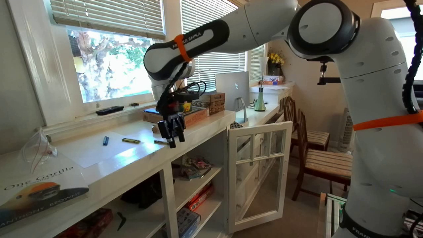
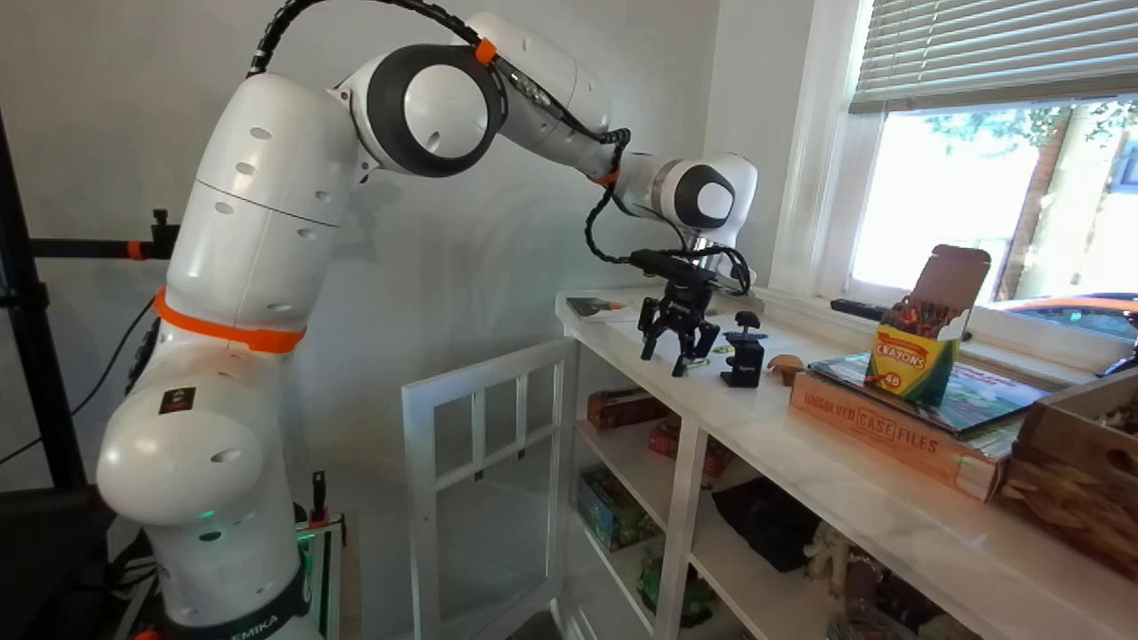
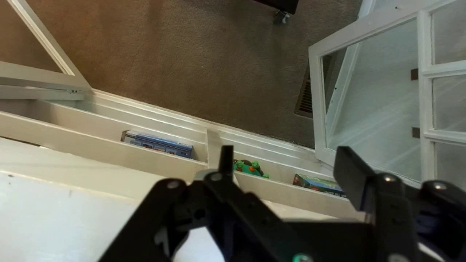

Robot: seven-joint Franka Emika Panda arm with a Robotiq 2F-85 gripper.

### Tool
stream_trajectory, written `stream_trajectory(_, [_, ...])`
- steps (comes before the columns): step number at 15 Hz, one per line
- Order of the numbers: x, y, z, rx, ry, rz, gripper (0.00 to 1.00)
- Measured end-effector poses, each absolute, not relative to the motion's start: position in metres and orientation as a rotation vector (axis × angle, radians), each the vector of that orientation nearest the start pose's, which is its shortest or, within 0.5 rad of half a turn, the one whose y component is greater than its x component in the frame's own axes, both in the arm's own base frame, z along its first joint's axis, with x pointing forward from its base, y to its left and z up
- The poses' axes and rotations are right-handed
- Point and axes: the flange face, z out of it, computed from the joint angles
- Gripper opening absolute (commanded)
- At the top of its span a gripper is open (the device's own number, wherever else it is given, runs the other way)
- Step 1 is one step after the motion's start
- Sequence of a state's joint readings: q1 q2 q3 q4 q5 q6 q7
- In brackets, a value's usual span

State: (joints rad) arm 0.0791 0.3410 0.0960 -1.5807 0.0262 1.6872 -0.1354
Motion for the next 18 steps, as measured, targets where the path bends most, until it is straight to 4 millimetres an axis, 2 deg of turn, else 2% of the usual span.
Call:
stream_trajectory(3, [0.6247,0.1061,0.4253,-3.037,-0.472,0.353,0.18])
stream_trajectory(4, [0.625,0.106,0.4254,-3.039,-0.474,0.35,0.47])
stream_trajectory(5, [0.6253,0.1058,0.4256,-3.041,-0.476,0.346,0.56])
stream_trajectory(6, [0.6256,0.1057,0.4257,-3.043,-0.477,0.343,0.56])
stream_trajectory(7, [0.6259,0.1056,0.4258,-3.044,-0.477,0.34,0.61])
stream_trajectory(10, [0.6266,0.1054,0.4261,-3.048,-0.48,0.332,0.85])
stream_trajectory(12, [0.6274,0.1053,0.4265,-3.05,-0.482,0.322,0.85])
stream_trajectory(13, [0.628,0.1054,0.4268,-3.052,-0.483,0.315,0.78])
stream_trajectory(14, [0.6286,0.1054,0.427,-3.053,-0.484,0.308,0.6])
stream_trajectory(15, [0.6291,0.1055,0.4273,-3.054,-0.485,0.301,0.58])
stream_trajectory(18, [0.631,0.1053,0.4272,-3.061,-0.49,0.281,0.33])
